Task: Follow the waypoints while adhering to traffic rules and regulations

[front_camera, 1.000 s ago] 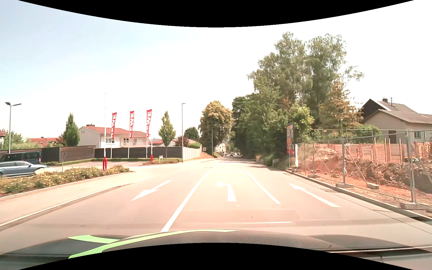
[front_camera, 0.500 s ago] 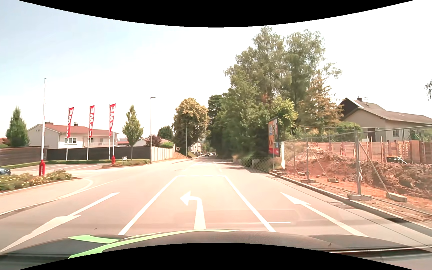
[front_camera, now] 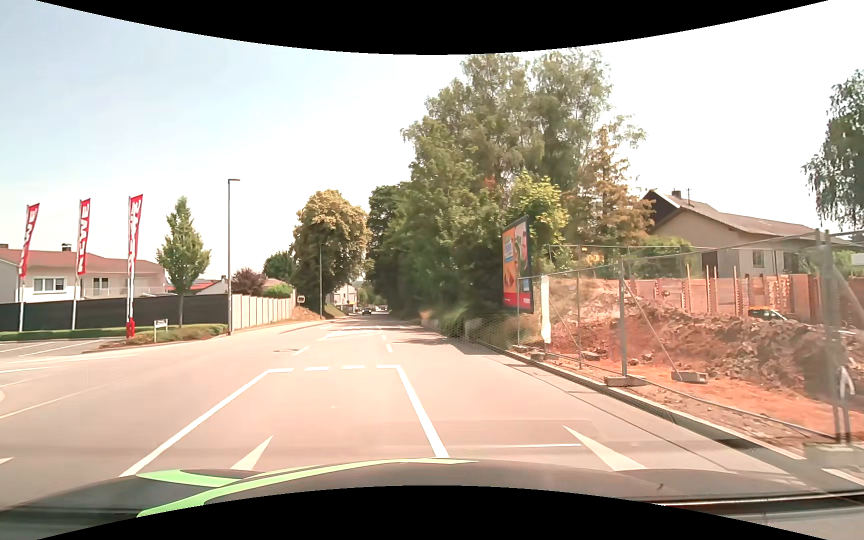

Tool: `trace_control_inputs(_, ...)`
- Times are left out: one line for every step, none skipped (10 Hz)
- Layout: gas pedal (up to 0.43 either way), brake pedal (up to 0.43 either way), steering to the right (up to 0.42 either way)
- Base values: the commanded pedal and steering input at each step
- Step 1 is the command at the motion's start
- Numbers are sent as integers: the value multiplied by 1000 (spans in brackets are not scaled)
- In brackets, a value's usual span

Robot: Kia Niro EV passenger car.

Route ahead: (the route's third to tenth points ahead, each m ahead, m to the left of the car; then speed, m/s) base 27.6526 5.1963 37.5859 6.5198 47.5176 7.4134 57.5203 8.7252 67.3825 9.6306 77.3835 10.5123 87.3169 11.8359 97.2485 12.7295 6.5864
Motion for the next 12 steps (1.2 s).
trace_control_inputs(59, 0, 66)
trace_control_inputs(59, 0, 50)
trace_control_inputs(59, 0, 38)
trace_control_inputs(59, 0, 24)
trace_control_inputs(59, 0, 5)
trace_control_inputs(59, 0, -10)
trace_control_inputs(59, 0, -30)
trace_control_inputs(59, 0, -44)
trace_control_inputs(59, 0, -52)
trace_control_inputs(59, 0, -60)
trace_control_inputs(59, 0, -63)
trace_control_inputs(59, 0, -64)
